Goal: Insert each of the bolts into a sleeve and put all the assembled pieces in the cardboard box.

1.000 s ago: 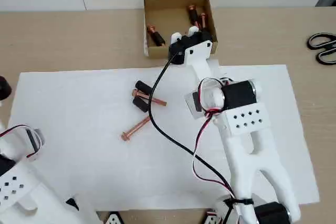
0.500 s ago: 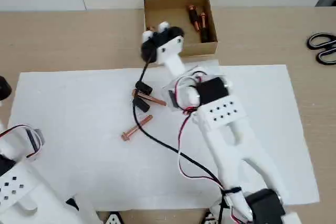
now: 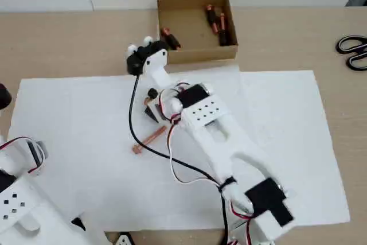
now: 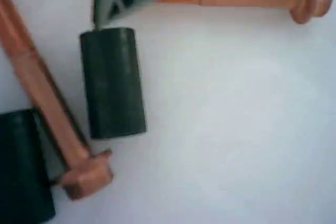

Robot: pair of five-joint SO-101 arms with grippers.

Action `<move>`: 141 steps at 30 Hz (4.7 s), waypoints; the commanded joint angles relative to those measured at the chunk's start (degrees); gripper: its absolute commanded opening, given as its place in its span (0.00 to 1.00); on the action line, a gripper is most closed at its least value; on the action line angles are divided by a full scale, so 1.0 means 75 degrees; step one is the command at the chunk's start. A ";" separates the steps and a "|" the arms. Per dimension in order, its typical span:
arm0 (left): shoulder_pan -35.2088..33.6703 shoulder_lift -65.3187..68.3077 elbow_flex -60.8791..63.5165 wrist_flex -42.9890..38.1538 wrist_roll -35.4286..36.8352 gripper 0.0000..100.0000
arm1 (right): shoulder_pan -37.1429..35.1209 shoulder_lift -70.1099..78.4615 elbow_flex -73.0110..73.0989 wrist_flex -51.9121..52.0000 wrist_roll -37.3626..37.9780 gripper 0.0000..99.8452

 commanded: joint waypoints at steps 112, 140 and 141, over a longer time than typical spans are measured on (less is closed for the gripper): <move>0.0012 -0.0059 -0.0041 0.0023 -0.0023 0.19 | 0.2842 0.1729 -0.1676 0.2960 -0.0012 0.10; 0.0012 -0.0082 -0.0006 0.0047 0.0000 0.19 | 0.2620 0.2667 -0.1700 0.2960 0.0000 0.16; 0.0012 -0.0082 -0.0006 0.0047 0.0000 0.19 | 0.2620 0.2702 -0.1700 0.2960 0.0000 0.16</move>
